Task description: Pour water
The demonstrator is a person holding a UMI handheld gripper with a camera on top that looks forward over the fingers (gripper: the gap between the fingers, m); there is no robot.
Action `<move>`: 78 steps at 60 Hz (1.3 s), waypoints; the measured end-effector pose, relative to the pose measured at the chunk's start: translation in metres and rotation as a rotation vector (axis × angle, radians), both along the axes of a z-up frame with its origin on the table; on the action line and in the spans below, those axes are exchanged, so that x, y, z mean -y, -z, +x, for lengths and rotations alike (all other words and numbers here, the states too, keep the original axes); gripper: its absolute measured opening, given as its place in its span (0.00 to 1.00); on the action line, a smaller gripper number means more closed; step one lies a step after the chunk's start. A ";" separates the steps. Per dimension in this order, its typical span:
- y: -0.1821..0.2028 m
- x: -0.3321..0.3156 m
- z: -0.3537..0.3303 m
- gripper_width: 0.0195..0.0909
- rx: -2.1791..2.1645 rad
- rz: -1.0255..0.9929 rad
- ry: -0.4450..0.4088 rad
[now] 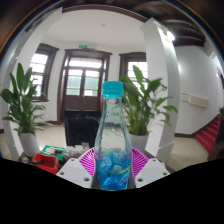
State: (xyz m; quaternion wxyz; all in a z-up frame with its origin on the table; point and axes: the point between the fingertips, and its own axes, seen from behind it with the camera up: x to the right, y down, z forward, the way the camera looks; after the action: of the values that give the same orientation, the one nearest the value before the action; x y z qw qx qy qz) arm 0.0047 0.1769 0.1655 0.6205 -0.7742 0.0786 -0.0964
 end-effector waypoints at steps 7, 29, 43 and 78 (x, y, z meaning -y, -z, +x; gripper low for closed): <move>0.057 -0.003 0.041 0.33 -0.011 -0.055 0.054; 0.131 -0.002 0.039 0.36 -0.131 -0.036 0.039; 0.132 0.002 0.037 0.59 -0.117 -0.059 0.021; 0.082 0.209 -0.061 0.88 -0.169 -0.191 -0.169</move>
State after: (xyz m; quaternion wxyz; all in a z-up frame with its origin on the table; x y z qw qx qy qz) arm -0.0562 -0.0318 0.0831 0.5410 -0.8391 0.0555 0.0149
